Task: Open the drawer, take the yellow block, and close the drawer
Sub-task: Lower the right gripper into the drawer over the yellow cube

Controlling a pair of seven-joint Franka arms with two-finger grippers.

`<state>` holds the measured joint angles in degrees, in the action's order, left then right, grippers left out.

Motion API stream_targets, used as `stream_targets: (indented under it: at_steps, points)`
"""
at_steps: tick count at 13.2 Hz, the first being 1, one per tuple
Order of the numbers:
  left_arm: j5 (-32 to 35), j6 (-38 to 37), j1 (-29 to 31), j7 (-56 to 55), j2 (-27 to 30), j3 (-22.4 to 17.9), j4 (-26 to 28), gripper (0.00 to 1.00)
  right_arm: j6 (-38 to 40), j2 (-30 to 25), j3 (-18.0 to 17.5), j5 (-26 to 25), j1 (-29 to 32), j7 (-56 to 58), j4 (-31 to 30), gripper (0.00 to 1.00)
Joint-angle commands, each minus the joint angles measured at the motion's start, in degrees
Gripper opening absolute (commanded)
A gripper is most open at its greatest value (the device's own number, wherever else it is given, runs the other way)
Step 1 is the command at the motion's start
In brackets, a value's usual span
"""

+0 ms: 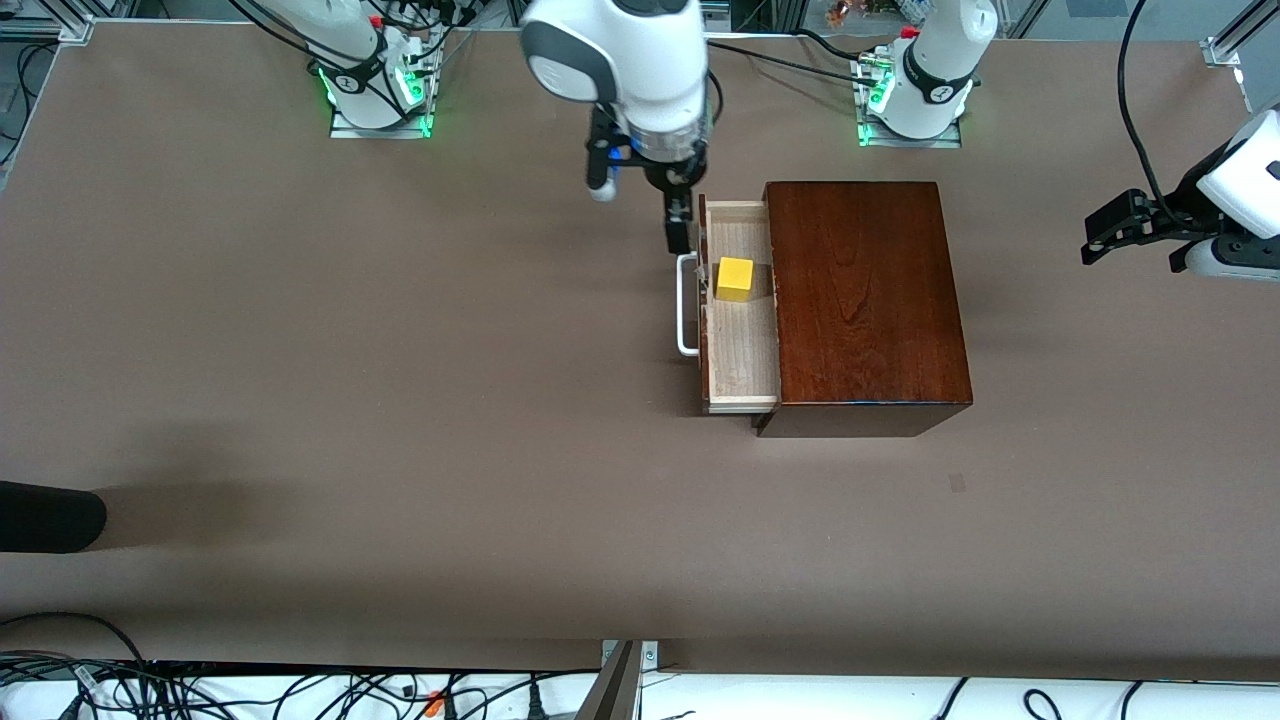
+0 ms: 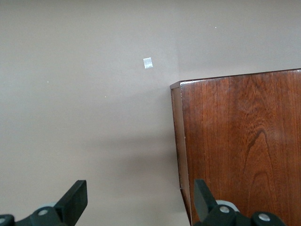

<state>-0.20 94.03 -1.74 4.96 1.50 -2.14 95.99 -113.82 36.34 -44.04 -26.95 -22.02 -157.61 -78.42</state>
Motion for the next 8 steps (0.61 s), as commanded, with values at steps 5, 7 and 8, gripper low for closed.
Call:
stream_targets:
  at_steps: [5,7,8]
  points:
    - [-0.50,-0.78,0.33,0.40,0.35,0.30,-0.63,1.00,-3.86,9.01,0.70,-5.13,-5.13,-10.26,7.93,1.00]
    - [-0.50,-0.87,0.33,0.40,0.35,0.39,-0.71,1.00,-6.14,10.06,1.41,-5.13,-5.22,-10.35,7.93,1.00]
    - [-0.50,-0.87,0.33,0.40,0.35,0.47,-0.71,1.00,-7.11,10.94,1.50,-5.13,-5.22,-11.31,7.93,1.00]
